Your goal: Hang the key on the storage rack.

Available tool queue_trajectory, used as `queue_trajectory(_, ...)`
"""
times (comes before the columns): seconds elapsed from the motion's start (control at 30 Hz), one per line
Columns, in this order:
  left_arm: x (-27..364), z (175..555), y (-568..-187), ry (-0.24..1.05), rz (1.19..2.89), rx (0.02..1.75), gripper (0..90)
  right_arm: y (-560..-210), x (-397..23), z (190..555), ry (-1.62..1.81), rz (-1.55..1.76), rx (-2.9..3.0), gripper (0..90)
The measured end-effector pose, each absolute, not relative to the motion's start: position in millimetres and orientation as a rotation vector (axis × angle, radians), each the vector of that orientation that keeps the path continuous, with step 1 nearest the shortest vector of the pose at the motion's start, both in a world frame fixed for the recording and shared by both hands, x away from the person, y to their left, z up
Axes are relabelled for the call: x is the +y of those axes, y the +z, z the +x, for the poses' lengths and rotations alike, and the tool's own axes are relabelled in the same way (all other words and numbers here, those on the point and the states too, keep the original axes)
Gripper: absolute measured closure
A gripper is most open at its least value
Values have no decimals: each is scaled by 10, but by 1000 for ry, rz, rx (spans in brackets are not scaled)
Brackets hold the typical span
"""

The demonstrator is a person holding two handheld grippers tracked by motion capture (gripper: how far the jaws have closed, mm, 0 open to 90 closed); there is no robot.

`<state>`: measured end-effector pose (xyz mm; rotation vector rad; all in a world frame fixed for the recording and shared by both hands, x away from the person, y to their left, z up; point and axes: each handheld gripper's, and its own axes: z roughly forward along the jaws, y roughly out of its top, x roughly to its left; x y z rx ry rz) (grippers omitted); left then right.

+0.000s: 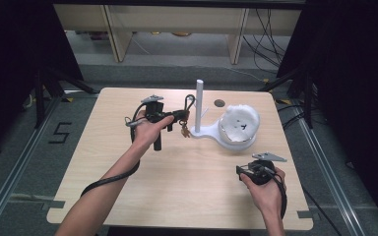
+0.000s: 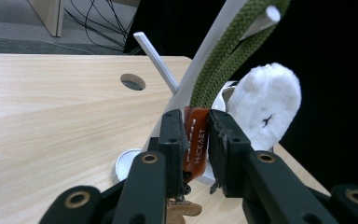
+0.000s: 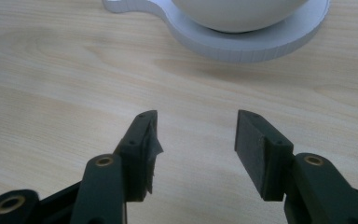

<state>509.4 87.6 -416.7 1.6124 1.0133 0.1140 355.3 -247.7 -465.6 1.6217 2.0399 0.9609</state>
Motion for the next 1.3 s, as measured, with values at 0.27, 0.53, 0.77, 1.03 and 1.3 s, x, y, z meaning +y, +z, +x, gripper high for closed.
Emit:
queue_trajectory(0.27,874,5054,-4166,189,1640,971,720,-4661,-2490,3554,955,1614,2040,498)
queue_trajectory(0.53,958,4923,-4139,300,1696,915,626,-4658,-2490,3549,952,1621,2029,498)
queue_trajectory(0.77,1118,4739,-4120,422,1756,900,478,-4663,-2492,3554,952,1610,2027,498)
queue_trajectory(1.03,1412,4506,-4210,499,1793,876,411,-4667,-2517,3557,963,1612,2006,497)
queue_trajectory(1.3,1768,4192,-4423,535,1785,906,403,-4705,-2534,3569,977,1621,2006,492)
